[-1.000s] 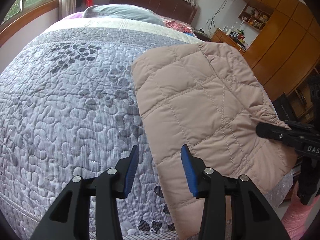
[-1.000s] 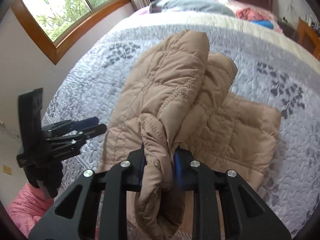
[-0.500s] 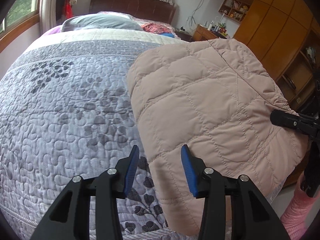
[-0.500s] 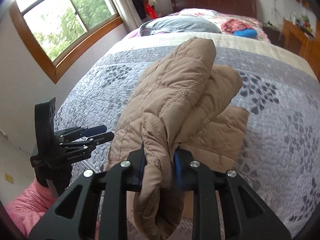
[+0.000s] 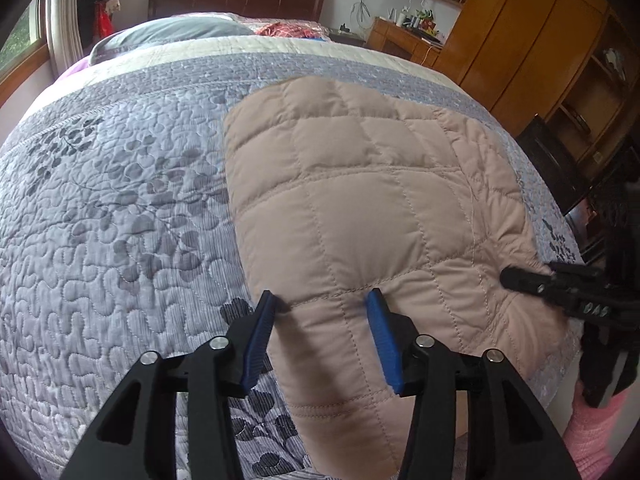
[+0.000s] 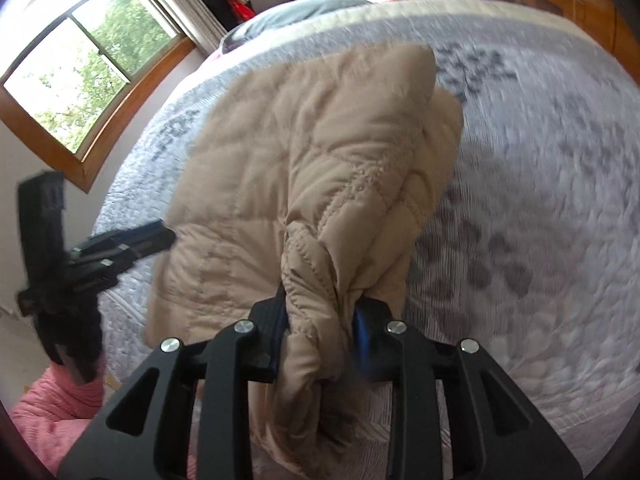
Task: Fold large clothes
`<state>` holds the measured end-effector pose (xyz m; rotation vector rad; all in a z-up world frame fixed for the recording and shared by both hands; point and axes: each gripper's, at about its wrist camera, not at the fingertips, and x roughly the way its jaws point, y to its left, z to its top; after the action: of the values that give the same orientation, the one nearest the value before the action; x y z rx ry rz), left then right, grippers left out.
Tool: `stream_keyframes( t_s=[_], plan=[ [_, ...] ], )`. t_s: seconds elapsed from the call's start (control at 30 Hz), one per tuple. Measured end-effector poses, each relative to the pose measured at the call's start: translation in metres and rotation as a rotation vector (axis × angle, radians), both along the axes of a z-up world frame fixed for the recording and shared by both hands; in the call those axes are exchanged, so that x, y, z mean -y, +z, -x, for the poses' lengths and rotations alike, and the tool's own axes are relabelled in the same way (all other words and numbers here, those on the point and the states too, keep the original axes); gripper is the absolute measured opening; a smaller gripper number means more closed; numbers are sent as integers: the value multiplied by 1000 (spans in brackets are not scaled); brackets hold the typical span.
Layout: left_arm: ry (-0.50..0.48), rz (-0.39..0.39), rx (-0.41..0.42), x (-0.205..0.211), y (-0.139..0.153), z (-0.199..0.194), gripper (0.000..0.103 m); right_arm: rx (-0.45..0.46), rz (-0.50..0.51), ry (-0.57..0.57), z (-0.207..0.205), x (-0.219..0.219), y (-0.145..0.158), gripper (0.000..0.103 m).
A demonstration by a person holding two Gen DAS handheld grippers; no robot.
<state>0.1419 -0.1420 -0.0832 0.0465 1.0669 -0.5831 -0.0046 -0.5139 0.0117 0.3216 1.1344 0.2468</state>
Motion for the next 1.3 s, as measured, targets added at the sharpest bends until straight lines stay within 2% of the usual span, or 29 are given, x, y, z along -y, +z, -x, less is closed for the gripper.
stream_keyframes(
  t_s=[0.1,0.2,0.33,0.4,0.63,0.73,0.9,1.03,1.13,1.3],
  plan=[
    [3,-7,3,1,-11,0,59,29,-46,-27,9,3,-26,29],
    [8,-11,2,2,-12,-1,60,57,-87,-46,15,8,-30,29],
    [13,-39,35,4,-4,5,60,65,-54,-39,17,7,-17,35],
    [17,-46,43,1,2,11,60,71,-27,-45,21,9,-6,45],
    [6,-44,75,-7,24,42,58,143,96,-47,51,6,34,45],
    [2,-33,82,-9,31,53,58,196,149,-55,64,4,51,44],
    [-5,-15,100,-12,37,70,57,223,111,41,80,-15,61,36],
    [-31,-2,90,-10,33,79,57,205,104,102,79,-29,51,32],
    [-33,-21,79,-6,24,77,57,181,116,80,76,-24,40,29],
    [-21,-48,16,-5,0,63,58,125,69,50,72,-10,17,21]
  ],
)
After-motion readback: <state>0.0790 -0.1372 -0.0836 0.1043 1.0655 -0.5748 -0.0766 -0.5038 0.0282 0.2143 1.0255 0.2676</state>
